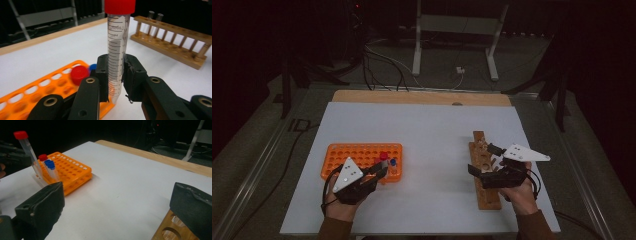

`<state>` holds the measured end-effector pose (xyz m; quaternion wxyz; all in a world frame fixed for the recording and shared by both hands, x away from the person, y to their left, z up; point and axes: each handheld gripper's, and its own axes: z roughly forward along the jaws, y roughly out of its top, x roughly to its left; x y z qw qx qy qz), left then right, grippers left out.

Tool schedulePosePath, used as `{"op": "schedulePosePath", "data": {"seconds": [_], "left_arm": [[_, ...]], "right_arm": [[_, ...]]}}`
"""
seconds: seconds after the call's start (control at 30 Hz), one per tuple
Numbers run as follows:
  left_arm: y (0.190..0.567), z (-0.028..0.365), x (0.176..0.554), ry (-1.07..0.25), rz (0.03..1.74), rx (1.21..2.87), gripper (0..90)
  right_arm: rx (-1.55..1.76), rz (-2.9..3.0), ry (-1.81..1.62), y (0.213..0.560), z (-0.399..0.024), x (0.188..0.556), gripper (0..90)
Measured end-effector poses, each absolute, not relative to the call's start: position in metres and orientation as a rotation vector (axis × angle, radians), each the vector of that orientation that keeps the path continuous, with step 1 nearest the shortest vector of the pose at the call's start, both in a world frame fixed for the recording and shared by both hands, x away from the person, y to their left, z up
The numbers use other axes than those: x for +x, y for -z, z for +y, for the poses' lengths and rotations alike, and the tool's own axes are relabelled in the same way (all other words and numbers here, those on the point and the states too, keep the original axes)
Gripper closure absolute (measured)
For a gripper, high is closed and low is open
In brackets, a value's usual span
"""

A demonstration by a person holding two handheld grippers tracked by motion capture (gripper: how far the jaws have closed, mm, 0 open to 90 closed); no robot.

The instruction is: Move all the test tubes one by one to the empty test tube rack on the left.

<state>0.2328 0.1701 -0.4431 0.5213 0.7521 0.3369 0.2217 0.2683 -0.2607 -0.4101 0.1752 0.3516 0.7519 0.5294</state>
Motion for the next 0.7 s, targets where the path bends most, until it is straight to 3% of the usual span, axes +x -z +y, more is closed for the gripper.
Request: {"op": "schedulePosePath", "data": {"seconds": [0.4,0.7], "left_arm": [[0.452,0.197,0.238,-0.604,0.926,1.759,75.4],[0.473,0.196,0.255,-0.593,0.977,1.841,75.3]], "right_arm": [[1.000,2.120,-1.504,0.410,-0.264,0.268,0.2],[0.999,2.127,-1.502,0.411,-0.263,0.269,0.2]]}}
